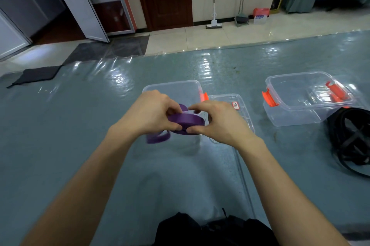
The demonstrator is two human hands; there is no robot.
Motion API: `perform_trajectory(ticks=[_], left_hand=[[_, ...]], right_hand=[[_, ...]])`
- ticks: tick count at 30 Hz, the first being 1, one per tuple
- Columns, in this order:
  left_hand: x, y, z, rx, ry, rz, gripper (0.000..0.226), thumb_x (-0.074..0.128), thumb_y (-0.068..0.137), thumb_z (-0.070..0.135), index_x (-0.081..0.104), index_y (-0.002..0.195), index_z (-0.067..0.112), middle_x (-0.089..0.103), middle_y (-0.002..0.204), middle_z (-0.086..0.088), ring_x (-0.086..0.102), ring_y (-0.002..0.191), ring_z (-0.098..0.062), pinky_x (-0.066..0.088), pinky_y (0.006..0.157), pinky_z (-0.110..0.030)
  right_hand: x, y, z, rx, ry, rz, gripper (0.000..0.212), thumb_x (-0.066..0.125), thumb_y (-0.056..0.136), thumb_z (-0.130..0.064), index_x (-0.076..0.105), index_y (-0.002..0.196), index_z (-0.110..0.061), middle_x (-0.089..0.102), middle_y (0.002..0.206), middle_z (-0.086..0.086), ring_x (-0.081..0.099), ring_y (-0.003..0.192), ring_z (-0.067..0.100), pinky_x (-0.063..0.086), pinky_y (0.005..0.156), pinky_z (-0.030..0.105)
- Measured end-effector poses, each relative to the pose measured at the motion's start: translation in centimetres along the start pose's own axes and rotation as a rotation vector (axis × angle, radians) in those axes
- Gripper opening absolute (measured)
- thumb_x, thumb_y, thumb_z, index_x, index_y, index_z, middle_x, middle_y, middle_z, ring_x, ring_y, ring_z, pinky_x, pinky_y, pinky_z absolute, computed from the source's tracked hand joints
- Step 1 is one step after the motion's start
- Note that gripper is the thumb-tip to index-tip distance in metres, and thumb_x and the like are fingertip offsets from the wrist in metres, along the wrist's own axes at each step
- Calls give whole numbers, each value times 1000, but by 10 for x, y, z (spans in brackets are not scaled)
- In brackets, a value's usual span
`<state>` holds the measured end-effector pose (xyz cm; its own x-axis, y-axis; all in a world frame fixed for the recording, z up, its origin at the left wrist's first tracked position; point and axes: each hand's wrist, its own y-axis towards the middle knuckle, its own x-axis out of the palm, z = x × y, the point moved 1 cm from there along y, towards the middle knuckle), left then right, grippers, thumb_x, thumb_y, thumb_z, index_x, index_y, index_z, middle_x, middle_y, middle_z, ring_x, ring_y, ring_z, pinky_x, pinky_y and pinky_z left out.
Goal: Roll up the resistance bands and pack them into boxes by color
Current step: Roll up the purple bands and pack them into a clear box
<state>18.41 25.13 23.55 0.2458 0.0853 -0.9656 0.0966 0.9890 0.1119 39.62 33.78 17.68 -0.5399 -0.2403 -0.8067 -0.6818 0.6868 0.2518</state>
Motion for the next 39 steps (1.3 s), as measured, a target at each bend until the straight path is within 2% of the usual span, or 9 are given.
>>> perform_trajectory(ticks=[5, 8, 11, 14, 19, 26, 29, 35, 39], left_hand=[[-14, 1, 9, 75, 126, 3, 28, 88, 77, 52, 85, 103, 40, 82, 87, 15, 76, 84, -12, 59, 79, -39], [-18, -3, 0, -5, -119, 34, 31, 95, 75, 49, 86, 103, 39, 81, 86, 18, 76, 86, -2, 62, 83, -33], [-11, -12, -14, -66, -397, 45, 34, 101, 73, 34, 86, 103, 37, 81, 88, 21, 77, 88, -2, 62, 87, -23], [2, -21, -23, -88, -608, 42, 38, 101, 75, 19, 85, 106, 32, 84, 99, 14, 81, 95, -8, 62, 95, -26], [7, -22, -24, -100, -694, 69, 35, 98, 79, 12, 85, 108, 26, 85, 99, 5, 83, 95, -15, 65, 94, -32], [-11, -8, -15, -76, -510, -26, 28, 99, 79, 18, 87, 103, 24, 84, 85, 8, 81, 80, -11, 67, 83, -32], [-17, -7, -15, -60, -521, -27, 29, 100, 78, 20, 87, 103, 22, 84, 86, 7, 82, 81, -11, 67, 83, -30], [-4, -15, -22, -120, -941, 102, 31, 101, 74, 25, 88, 102, 21, 85, 99, -9, 84, 94, -28, 66, 91, -32], [5, -15, -20, -133, -943, 97, 34, 97, 73, 38, 88, 102, 23, 85, 95, -8, 84, 89, -29, 67, 86, -32]], right_hand=[[8, -3, -8, 3, 118, -33, 33, 87, 82, -51, 78, 111, -37, 74, 81, -10, 63, 65, 10, 55, 69, 35], [1, -3, -5, 46, 292, -16, 24, 91, 80, -47, 80, 101, -42, 72, 72, -19, 69, 62, 11, 56, 66, 32], [-7, -4, -2, 84, 410, -45, 25, 93, 79, -43, 81, 101, -40, 79, 80, -12, 75, 61, 13, 63, 72, 42], [-13, -6, 2, 96, 456, -28, 25, 95, 78, -40, 82, 100, -39, 81, 86, -8, 76, 64, 20, 63, 74, 50], [-18, -6, 4, 144, 572, -14, 30, 98, 76, -31, 84, 103, -29, 81, 84, 2, 75, 61, 28, 63, 68, 59], [-12, -2, -6, 69, 340, -127, 30, 93, 77, -49, 73, 98, -43, 78, 90, -15, 75, 59, 9, 62, 69, 39], [-9, -3, -6, 87, 465, -91, 26, 96, 79, -39, 76, 95, -34, 78, 83, -8, 77, 60, 15, 62, 61, 36], [-16, -2, -2, 174, 780, -27, 33, 98, 76, -20, 79, 103, -14, 81, 92, 8, 77, 60, 37, 64, 56, 43], [-22, -7, 0, 176, 782, -164, 40, 97, 78, -40, 79, 111, -25, 82, 103, 0, 75, 57, 37, 60, 49, 41]])
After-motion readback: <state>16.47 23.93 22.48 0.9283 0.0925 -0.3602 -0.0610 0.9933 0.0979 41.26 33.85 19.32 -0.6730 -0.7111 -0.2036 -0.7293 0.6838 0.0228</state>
